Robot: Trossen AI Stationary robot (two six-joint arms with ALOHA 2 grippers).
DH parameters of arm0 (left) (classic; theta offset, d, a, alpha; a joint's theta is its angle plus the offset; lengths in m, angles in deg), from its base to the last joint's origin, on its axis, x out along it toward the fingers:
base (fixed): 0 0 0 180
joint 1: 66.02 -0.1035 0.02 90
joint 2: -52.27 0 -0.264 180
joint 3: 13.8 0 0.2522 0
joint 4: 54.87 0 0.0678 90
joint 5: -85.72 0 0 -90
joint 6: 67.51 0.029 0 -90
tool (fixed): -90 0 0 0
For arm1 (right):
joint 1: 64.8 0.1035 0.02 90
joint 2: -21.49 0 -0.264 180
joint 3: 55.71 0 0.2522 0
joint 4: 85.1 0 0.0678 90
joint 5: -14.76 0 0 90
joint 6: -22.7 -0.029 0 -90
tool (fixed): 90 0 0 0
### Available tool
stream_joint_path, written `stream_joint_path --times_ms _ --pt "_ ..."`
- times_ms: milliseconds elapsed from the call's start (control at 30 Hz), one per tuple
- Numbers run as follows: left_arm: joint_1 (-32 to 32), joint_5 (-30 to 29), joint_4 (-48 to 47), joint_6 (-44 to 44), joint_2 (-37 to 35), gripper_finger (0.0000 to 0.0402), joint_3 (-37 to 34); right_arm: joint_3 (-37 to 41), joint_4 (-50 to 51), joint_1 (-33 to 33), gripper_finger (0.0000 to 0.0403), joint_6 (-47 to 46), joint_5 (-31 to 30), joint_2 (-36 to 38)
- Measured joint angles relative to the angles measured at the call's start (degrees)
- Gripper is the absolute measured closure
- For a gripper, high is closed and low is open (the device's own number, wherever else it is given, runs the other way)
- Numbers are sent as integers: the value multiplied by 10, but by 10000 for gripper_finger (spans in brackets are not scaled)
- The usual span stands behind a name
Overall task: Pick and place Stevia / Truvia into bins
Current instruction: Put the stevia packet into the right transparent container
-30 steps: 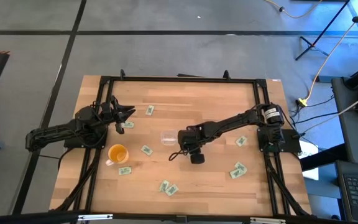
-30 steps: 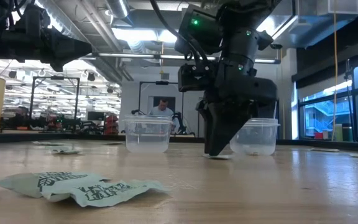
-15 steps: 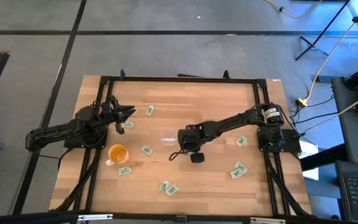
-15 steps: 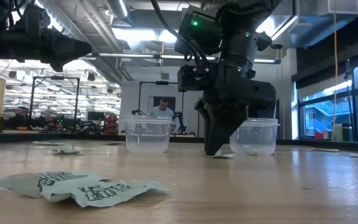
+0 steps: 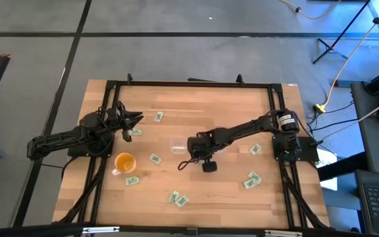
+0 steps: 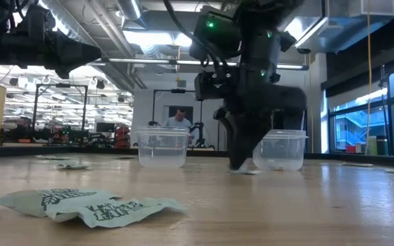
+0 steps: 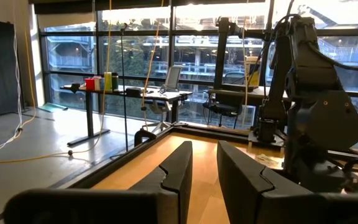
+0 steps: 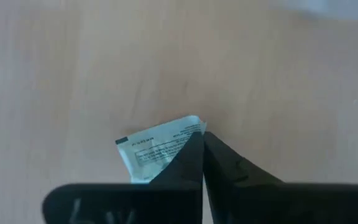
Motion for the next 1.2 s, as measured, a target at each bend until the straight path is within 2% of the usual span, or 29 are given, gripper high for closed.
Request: stream_joint_path --times_ms 300,533,733,967,1200 --pt "0 0 0 0 0 332 0 -137 183 4 399 31 -15 10" --pt "0 0 0 0 0 332 0 -150 255 4 401 -14 -37 95" --pt "0 1 0 0 0 332 0 -83 227 -9 400 -30 -79 153" --pt "0 3 0 -1 0 331 0 50 105 -51 400 -15 -89 172" --pt "0 5 0 -1 0 331 0 93 92 -72 401 -29 -108 174"
